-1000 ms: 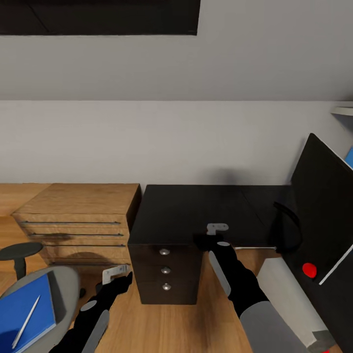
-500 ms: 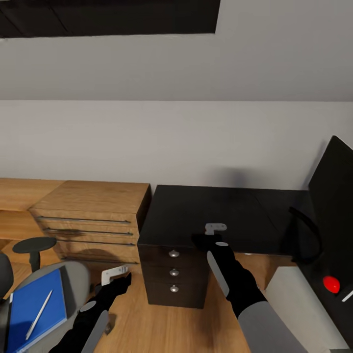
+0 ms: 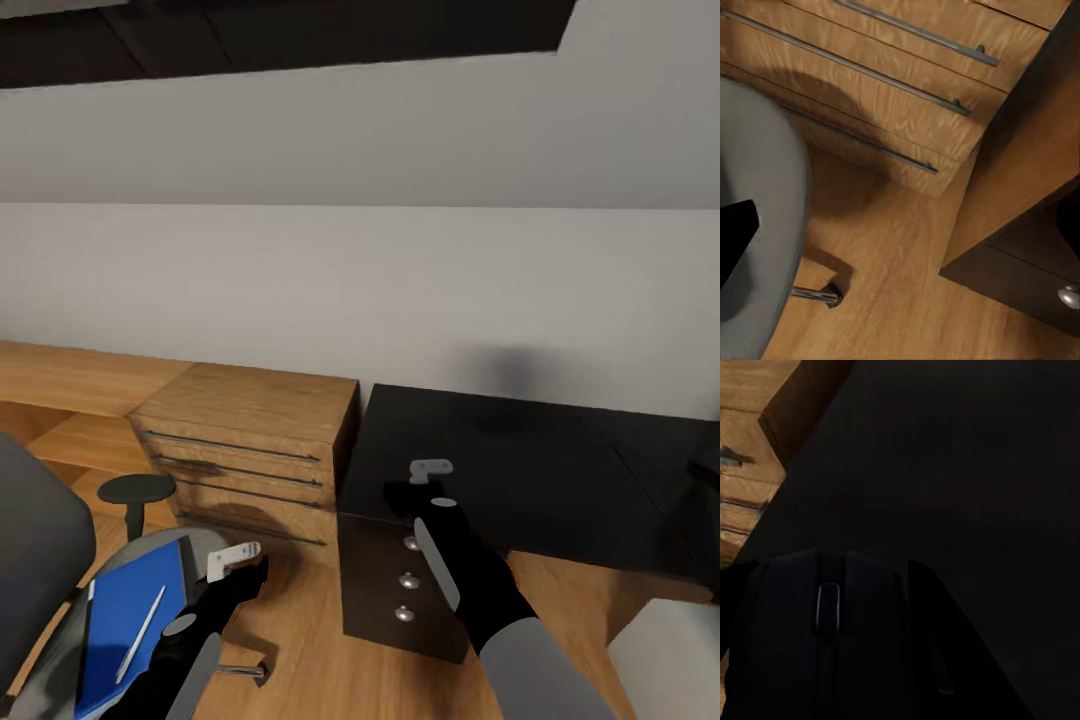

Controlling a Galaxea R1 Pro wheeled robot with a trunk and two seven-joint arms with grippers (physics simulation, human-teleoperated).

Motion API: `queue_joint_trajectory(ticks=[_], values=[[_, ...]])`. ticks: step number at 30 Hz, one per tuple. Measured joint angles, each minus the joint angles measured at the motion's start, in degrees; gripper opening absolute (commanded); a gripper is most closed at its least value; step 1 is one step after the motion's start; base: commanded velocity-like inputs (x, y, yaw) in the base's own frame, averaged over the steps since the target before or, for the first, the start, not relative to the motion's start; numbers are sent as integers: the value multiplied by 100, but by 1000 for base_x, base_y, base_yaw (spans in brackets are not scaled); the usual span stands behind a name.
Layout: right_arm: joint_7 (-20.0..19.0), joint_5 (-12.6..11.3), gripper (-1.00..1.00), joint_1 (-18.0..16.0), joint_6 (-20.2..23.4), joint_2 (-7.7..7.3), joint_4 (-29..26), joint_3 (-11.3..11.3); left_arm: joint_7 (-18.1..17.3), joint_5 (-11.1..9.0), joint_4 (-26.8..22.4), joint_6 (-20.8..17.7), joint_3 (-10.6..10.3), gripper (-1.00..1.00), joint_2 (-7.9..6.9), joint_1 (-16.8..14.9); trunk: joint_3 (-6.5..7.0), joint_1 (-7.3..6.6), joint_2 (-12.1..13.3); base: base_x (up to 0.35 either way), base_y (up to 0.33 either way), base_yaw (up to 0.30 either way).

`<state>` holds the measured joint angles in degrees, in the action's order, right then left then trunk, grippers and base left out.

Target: In the bedroom, organize the workspace by keeping the computer under the desk, ensuring the monitor is on the desk, placing the keyboard on the desk next to the monitor, placing the mouse on the desk next to the keyboard, moving the folder from the swivel chair onto the desk next to the mouse, stacking the notebook on top of the folder with the pen on top of the notebook, and positioning the swivel chair next to the desk.

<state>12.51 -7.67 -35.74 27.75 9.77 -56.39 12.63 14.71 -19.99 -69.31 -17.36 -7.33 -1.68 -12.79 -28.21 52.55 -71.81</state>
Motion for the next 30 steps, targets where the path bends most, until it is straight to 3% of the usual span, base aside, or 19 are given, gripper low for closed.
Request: queue_joint_trajectory(ticks=[8, 18, 22, 25, 30], values=[[-1, 2, -100, 1, -16, 22, 112, 317, -1, 2, 3, -6, -8, 100, 0, 0, 0, 0, 0, 212, 160, 224], [-14, 66, -100, 2, -85, -16, 228, 386, -7, 25, 78, 0, -78, 100, 0, -1, 0, 2, 0, 162, 33, 22], [-5, 148, -100, -2, -403, -15, 651, 376, -6, 31, 79, 3, -161, 100, 0, -1, 0, 1, 0, 107, 1, 1], [11, 364, -100, -29, -1109, -15, 1422, 351, -7, 30, 79, -1, -194, 100, 0, -1, 0, 2, 0, 99, 0, 0], [15, 431, -100, -53, -1357, -49, 1762, 324, -7, 29, 77, -4, -202, 100, 1, -1, 0, 3, 0, 25, 0, 0]])
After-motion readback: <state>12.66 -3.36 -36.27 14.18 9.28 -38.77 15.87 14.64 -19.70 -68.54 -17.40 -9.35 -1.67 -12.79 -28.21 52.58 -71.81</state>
